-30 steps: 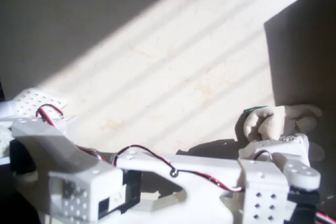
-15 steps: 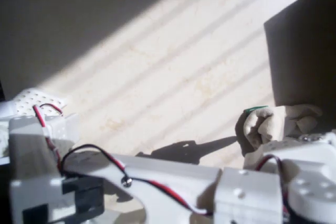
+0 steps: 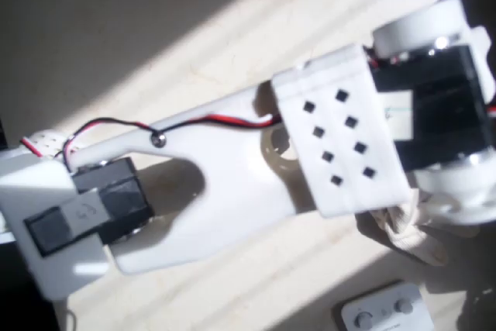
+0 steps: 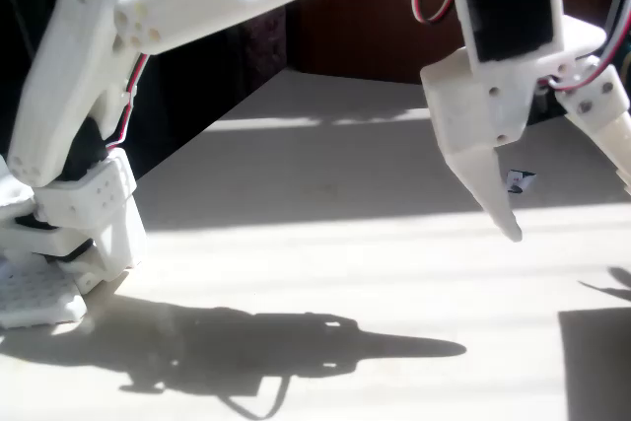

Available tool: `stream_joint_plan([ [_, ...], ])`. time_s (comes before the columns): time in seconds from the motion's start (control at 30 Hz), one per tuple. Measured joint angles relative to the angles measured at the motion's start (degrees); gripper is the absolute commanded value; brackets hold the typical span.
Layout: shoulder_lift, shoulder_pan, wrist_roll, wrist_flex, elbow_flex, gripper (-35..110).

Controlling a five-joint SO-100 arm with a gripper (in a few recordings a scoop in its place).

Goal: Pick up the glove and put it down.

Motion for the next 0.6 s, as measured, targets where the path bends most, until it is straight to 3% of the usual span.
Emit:
stream_joint_plan([
  [0.4,-11.95,-0.18,0.00,-6.15,0.00,30],
  [0.6,-12.39,-0.18,0.00,-8.17,0.00,11],
])
